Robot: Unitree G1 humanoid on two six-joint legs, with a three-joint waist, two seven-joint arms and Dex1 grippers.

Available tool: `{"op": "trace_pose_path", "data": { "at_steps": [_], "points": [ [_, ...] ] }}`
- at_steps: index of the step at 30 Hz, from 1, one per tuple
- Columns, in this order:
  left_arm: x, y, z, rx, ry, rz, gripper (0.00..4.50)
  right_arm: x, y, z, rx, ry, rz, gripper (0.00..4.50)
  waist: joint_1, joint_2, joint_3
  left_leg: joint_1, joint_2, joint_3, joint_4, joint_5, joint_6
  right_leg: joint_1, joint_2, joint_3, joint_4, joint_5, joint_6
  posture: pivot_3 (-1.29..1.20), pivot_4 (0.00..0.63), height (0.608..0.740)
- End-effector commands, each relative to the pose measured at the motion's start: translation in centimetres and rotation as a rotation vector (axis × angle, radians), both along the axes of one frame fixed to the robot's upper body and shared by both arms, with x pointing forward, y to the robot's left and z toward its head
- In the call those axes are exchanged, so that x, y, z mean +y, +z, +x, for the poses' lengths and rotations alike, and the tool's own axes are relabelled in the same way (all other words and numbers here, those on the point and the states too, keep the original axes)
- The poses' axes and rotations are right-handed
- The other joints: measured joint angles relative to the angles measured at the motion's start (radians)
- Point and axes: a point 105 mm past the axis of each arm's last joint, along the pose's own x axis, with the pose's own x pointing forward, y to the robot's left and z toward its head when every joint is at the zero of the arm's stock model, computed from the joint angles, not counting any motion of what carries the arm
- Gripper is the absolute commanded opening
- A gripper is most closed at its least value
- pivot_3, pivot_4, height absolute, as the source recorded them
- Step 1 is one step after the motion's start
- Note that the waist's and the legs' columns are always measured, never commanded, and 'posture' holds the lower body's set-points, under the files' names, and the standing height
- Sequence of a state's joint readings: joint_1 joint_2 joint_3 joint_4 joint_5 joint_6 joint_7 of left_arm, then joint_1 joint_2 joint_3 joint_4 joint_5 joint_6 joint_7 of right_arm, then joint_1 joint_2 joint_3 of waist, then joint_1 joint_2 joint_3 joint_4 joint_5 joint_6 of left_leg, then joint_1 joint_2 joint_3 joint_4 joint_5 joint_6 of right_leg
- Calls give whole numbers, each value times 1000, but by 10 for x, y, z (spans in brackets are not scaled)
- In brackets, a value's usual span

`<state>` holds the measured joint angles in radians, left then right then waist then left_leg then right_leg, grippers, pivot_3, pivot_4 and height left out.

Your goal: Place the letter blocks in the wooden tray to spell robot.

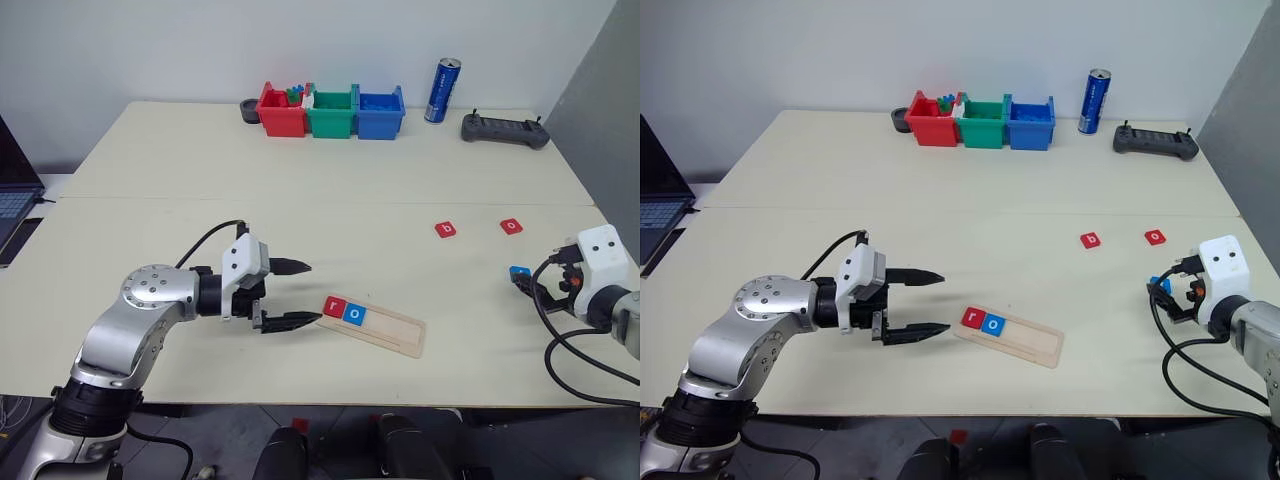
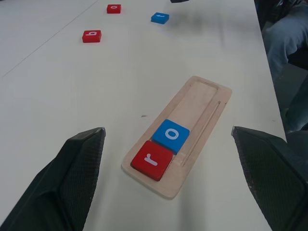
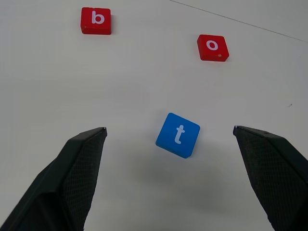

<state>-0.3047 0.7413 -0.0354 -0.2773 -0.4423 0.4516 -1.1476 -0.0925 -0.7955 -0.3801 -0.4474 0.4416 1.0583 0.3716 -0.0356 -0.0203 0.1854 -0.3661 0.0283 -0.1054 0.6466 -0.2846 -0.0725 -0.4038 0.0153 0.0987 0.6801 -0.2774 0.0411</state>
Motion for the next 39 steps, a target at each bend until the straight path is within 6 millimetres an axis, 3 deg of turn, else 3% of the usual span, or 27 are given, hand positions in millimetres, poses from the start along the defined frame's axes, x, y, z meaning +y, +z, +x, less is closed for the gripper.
{"op": "trace_pose_path", "data": {
  "at_steps": [1,7,34,39],
  "points": [
    [0,4,0,-33,-9,2,4447,-3,24,4,-118,-11,-35,4500,0,0,0,0,0,0,0,0,0,0,0,0,0,0,0,0,150,740],
    [1,0,-1,-37,-6,7,4447,-3,32,10,-180,-4,-42,4500,0,0,0,0,0,0,0,0,0,0,0,0,0,0,0,0,150,740],
    [-1,6,7,-61,49,-23,4447,6,28,14,-189,39,-16,4500,0,0,0,0,0,0,0,0,0,0,0,0,0,0,0,0,150,740],
    [-1,9,9,-63,66,-27,4447,19,27,16,-188,108,29,4500,-1,0,0,0,0,0,0,0,0,0,0,0,0,0,0,0,150,740]
  ]
}}
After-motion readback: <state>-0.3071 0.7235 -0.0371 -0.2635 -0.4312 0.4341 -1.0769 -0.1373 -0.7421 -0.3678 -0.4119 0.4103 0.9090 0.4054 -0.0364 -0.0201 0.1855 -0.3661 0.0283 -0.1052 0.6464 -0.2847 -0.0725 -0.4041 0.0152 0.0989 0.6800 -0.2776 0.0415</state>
